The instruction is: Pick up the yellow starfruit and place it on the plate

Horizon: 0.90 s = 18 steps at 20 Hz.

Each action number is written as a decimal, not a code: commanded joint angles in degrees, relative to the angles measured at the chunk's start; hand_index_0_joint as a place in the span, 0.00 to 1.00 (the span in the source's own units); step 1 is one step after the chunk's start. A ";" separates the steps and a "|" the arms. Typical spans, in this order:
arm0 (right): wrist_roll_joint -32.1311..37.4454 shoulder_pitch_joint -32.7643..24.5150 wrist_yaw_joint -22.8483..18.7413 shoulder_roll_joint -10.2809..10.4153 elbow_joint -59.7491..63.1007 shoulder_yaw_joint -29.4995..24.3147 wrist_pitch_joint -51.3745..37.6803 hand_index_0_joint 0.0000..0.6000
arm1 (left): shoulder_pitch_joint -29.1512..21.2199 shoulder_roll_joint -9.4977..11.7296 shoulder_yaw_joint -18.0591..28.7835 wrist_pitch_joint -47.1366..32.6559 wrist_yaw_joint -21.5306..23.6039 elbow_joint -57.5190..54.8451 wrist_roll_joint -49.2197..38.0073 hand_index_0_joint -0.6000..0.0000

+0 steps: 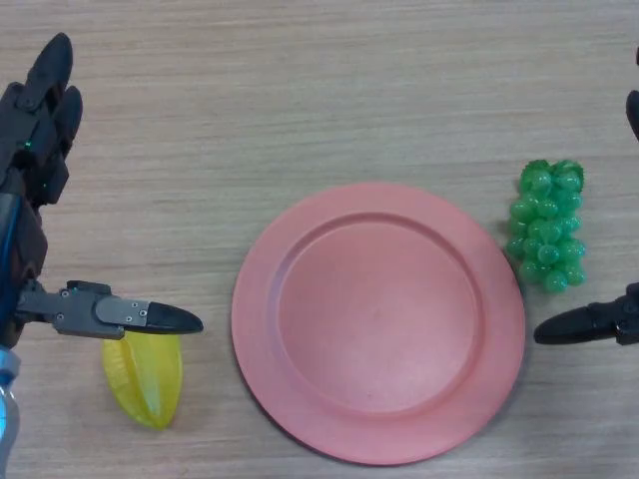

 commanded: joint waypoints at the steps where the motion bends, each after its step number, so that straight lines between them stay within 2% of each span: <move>1: 2.40 -1.72 -2.54 -2.16 -4.05 -2.61 -4.18 0.00 | -1.04 1.62 3.84 -4.83 -0.45 -3.68 -1.11 1.00; 7: 3.03 -2.15 -2.86 -1.92 -3.88 -1.53 -3.34 0.00 | 0.37 1.58 5.53 -2.40 -2.67 -5.80 -3.17 1.00; 11: 2.56 -2.39 -2.84 -1.76 -2.71 -0.35 -3.81 0.00 | 5.41 0.11 8.91 -3.66 -9.15 -7.97 -1.28 1.00; 12: 2.55 -2.96 -3.01 -1.83 -2.21 -0.17 -3.43 0.00 | 7.62 -0.23 11.22 -3.91 -13.94 -8.34 -0.61 1.00; 13: 2.63 -3.09 -3.11 -1.80 -1.94 -0.05 -3.54 0.00 | 8.32 -0.52 12.09 -4.50 -15.73 -8.23 -0.51 1.00; 14: 3.02 -3.03 -3.20 -1.66 -1.59 0.27 -3.52 0.00 | 10.14 -1.66 13.80 -11.89 -18.29 -5.51 4.01 1.00; 16: 3.66 -3.44 -3.32 -1.62 -1.94 0.79 -1.93 0.00 | 11.21 -2.16 16.17 -19.61 -19.36 -0.67 8.08 1.00; 17: 3.77 -3.39 -3.29 -1.57 -2.00 0.97 -1.78 0.00 | 11.26 -2.28 16.59 -21.26 -19.18 0.69 8.92 1.00; 18: 3.91 -3.26 -3.38 -1.32 -1.87 1.46 -1.75 0.00 | 11.02 -1.77 17.40 -26.81 -17.23 5.65 12.93 1.00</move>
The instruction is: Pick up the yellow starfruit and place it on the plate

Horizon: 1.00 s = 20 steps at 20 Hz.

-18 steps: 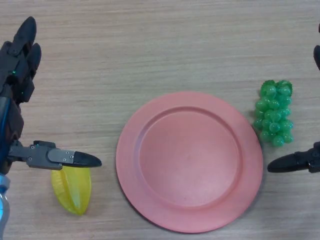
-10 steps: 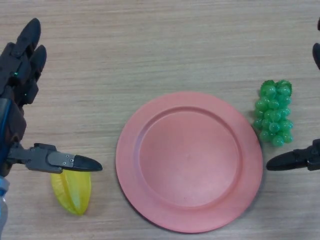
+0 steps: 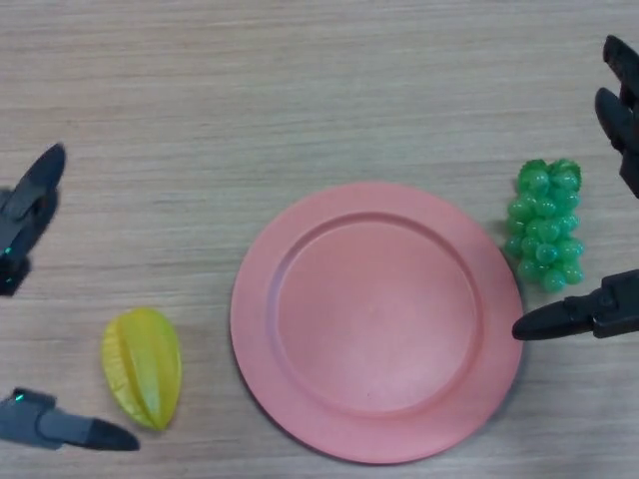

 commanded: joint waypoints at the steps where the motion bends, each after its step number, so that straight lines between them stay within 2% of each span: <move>1: 2.19 -1.76 -2.88 -1.18 -2.73 -1.48 -4.83 0.00 | -0.57 2.64 4.09 -11.63 2.72 1.89 2.52 1.00; 2: 1.91 -1.46 -2.98 -0.90 -2.47 -0.85 -5.51 0.00 | -0.59 3.57 4.78 -14.05 3.67 5.20 4.49 1.00; 5: 2.37 -1.60 -3.31 -0.65 -2.66 -0.43 -5.28 0.00 | -0.76 4.32 4.62 -16.86 6.07 9.84 7.97 1.00; 10: 4.19 -1.27 -4.55 -0.42 -4.42 -0.74 -3.49 0.00 | -1.45 5.60 0.00 -17.35 12.88 17.56 12.88 1.00; 13: 4.02 -1.02 -3.70 -0.92 -4.41 -1.61 -3.90 0.00 | -3.10 6.63 -2.52 -16.87 14.33 20.63 10.82 1.00; 17: 3.40 0.48 -2.94 -0.88 -4.52 -2.99 -4.77 0.00 | -5.70 7.43 -7.41 -17.17 19.90 26.18 11.17 1.00; 20: 4.13 1.38 -2.33 -0.96 -4.62 -4.44 -4.74 0.00 | -7.43 8.29 -10.06 -16.77 20.08 29.63 8.77 1.00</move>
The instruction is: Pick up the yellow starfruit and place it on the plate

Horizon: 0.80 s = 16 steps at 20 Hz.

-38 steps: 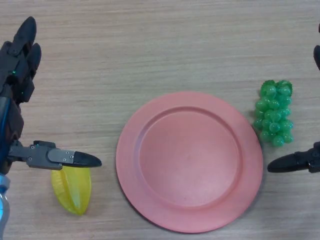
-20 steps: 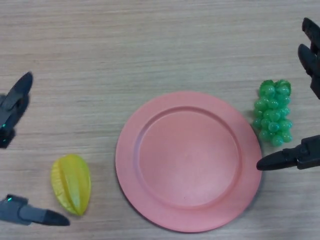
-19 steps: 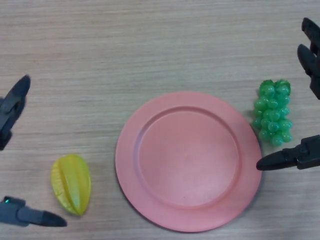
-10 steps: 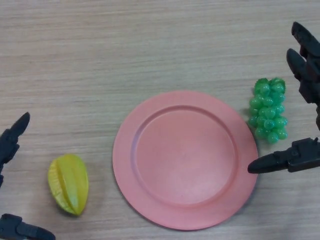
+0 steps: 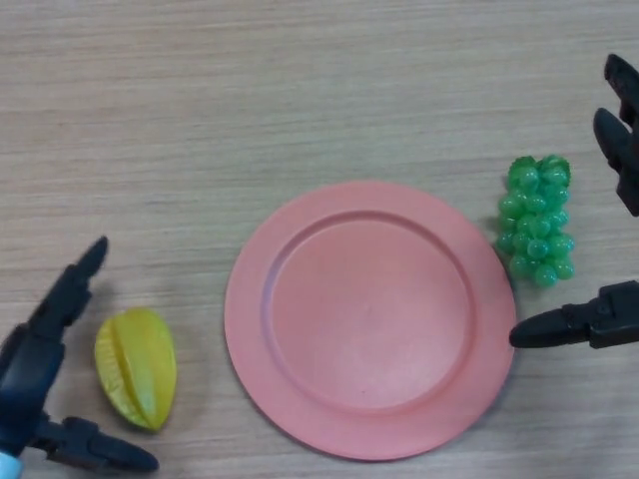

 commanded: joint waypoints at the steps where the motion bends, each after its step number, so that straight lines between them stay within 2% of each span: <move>1: 3.25 -0.83 -0.56 -1.69 -3.78 -4.11 -6.97 0.00 | -1.86 3.22 1.95 -5.76 3.30 -1.35 -4.84 1.00; 3: 2.80 -1.52 -0.82 -2.02 -2.91 -4.40 -7.39 0.00 | -3.13 3.06 0.72 -5.51 5.23 -0.24 -4.35 1.00; 4: 2.59 -1.82 -1.10 -2.13 -2.49 -4.51 -7.64 0.00 | -3.82 3.13 0.18 -6.79 8.74 1.38 -1.81 0.92; 5: 2.52 -1.83 -1.14 -2.15 -2.40 -4.54 -7.77 0.00 | -3.95 3.18 0.10 -6.77 9.01 1.55 -1.75 0.75; 6: 2.46 -1.97 -1.29 -2.23 -2.21 -4.66 -7.91 0.00 | -4.20 3.38 -0.10 -6.83 9.87 1.99 -1.36 0.50; 7: 2.43 -2.10 -1.45 -2.31 -2.12 -4.75 -7.93 0.00 | -4.37 3.58 -0.20 -7.16 10.85 2.48 -0.63 0.33; 8: 1.77 -2.44 -1.73 -2.50 -1.50 -4.68 -8.35 0.00 | -4.16 4.01 -0.39 -7.56 12.24 3.10 0.98 0.10; 9: 1.36 -2.67 -1.89 -2.59 -1.06 -4.59 -8.60 0.00 | -3.79 4.23 -0.51 -7.65 12.48 3.16 1.93 0.00; 11: 1.66 -2.63 -1.81 -2.55 -1.92 -4.69 -7.66 0.00 | -3.82 4.72 0.26 -9.50 13.98 4.40 3.32 0.00; 16: 1.71 -2.01 -1.80 -2.31 -2.61 -4.96 -8.45 0.00 | -2.62 5.90 3.27 -10.66 13.20 2.91 4.04 0.00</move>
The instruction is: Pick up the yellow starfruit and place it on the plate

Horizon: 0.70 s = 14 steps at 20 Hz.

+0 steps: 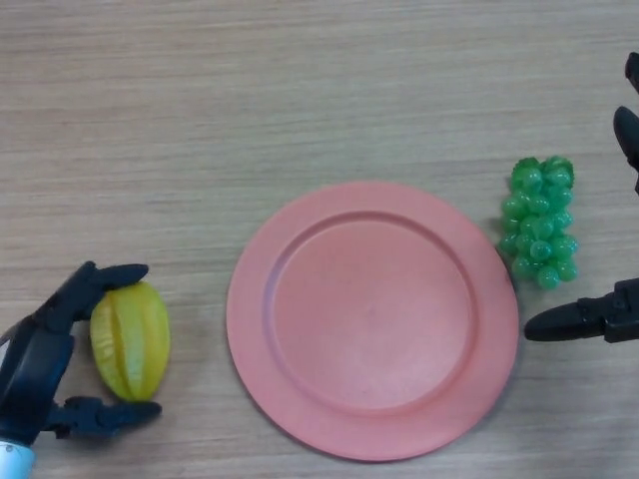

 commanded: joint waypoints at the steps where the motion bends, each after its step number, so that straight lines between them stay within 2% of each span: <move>1: 2.00 -1.44 -1.85 -1.62 -3.77 -3.97 -8.17 0.00 | -0.18 3.22 6.03 -4.18 1.88 -3.43 -1.02 0.00; 2: 2.07 -1.49 -1.80 -1.77 -4.04 -4.07 -7.76 0.00 | -0.55 3.19 7.22 -5.27 4.27 -4.11 -2.18 0.00; 3: 2.16 -1.39 -1.79 -1.71 -4.03 -4.13 -7.90 0.00 | -0.52 3.13 7.52 -5.57 4.83 -4.43 -2.51 0.00; 5: 1.88 -1.27 -1.75 -1.72 -3.61 -4.18 -8.57 0.00 | 0.07 2.67 8.66 -4.86 2.96 -8.40 -6.61 0.00; 6: 2.50 -1.37 -1.56 -1.86 -4.13 -4.52 -7.67 0.00 | 0.97 1.65 9.15 -0.20 -4.63 -15.88 -14.54 0.00; 7: 2.53 -1.38 -1.49 -1.93 -4.33 -4.63 -7.49 0.00 | 1.20 1.23 9.62 0.86 -6.73 -18.38 -15.59 0.00; 8: 2.45 -1.64 -1.34 -2.18 -4.85 -5.00 -6.85 0.00 | 0.03 0.12 9.17 3.53 -6.17 -22.92 -12.60 0.00; 9: 2.43 -1.60 -1.26 -2.17 -4.83 -5.05 -6.92 0.00 | -0.42 0.00 8.61 4.42 -6.40 -24.47 -11.68 0.00; 10: 2.77 -1.78 -1.42 -2.25 -5.02 -5.44 -6.83 0.00 | -0.16 -0.72 5.66 10.11 -11.76 -29.89 -11.42 0.00; 11: 2.89 -1.85 -1.57 -2.28 -5.08 -5.61 -6.91 0.00 | 0.20 -1.24 4.21 13.16 -14.63 -32.14 -11.55 0.00; 12: 3.48 -1.66 -1.85 -2.30 -5.62 -6.13 -6.36 0.00 | 2.41 -5.32 1.13 30.35 -24.16 -40.92 -18.61 0.00; 13: 3.55 -1.76 -1.99 -2.38 -5.68 -6.20 -6.12 0.00 | 3.33 -6.54 -0.24 38.37 -25.78 -43.79 -21.60 0.00; 14: 3.49 -1.28 -1.85 -2.35 -6.21 -6.65 -6.23 0.00 | 1.00 -6.02 -5.67 52.34 -21.66 -49.37 -23.56 0.00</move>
